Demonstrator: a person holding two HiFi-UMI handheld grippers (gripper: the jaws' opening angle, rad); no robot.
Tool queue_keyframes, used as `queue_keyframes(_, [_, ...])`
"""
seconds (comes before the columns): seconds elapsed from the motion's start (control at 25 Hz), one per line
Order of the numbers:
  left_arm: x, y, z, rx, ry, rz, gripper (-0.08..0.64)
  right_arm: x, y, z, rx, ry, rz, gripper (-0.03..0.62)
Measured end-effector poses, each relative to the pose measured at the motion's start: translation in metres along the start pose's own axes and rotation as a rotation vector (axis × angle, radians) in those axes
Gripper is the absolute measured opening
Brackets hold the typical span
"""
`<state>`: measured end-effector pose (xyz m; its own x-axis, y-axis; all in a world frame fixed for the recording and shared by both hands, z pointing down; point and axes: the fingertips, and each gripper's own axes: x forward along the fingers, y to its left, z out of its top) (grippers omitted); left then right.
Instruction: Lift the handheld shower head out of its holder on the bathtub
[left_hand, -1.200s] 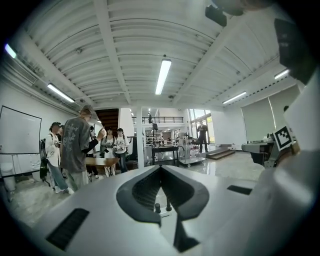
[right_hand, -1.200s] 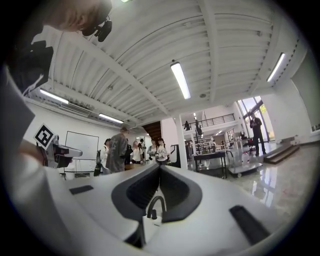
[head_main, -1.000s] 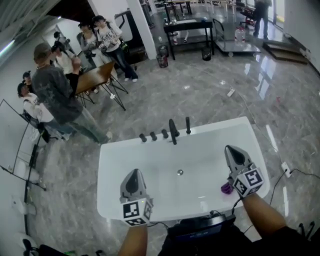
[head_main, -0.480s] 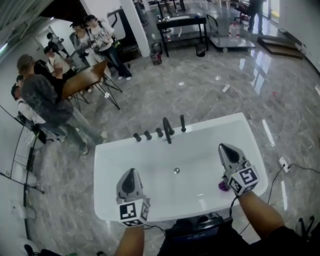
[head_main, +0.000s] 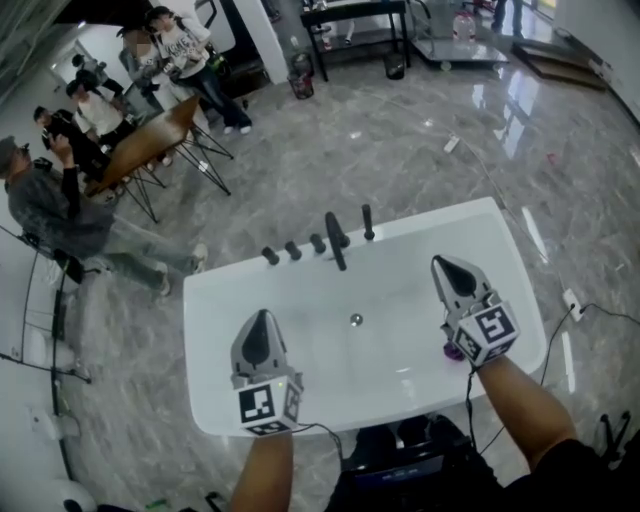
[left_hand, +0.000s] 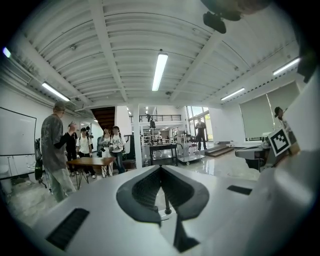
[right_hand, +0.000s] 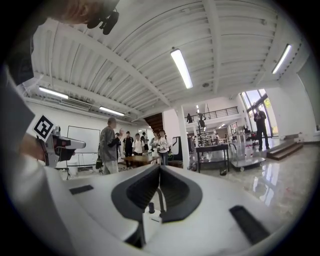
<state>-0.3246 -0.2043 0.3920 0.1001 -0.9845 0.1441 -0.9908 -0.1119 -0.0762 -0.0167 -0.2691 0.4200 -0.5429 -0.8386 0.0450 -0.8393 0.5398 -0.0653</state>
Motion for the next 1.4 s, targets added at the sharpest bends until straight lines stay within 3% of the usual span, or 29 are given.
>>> queue_keyframes(0.32, [0.050,0.003,-0.015,0.006,0.005,0.001,0.009,0.056,-0.032,-0.012,0.003,0.018,-0.039,0.008])
queue_keyframes(0.72, [0.108,0.004,-0.064,0.030,0.020,0.012,0.009,0.119,-0.051,-0.079,-0.005,0.078,-0.021,0.021])
queue_keyframes(1.04, [0.145,-0.001,-0.093,-0.026,0.057,-0.023,0.009,0.153,-0.052,-0.111,-0.011,0.111,-0.001,0.029])
queue_keyframes(1.24, [0.169,-0.002,-0.100,0.035,0.037,-0.052,0.009,0.180,-0.057,-0.130,-0.025,0.124,0.014,0.041])
queue_keyframes(1.4, [0.186,0.005,-0.112,0.026,0.044,-0.043,0.009,0.201,-0.062,-0.151,-0.018,0.146,0.026,0.049])
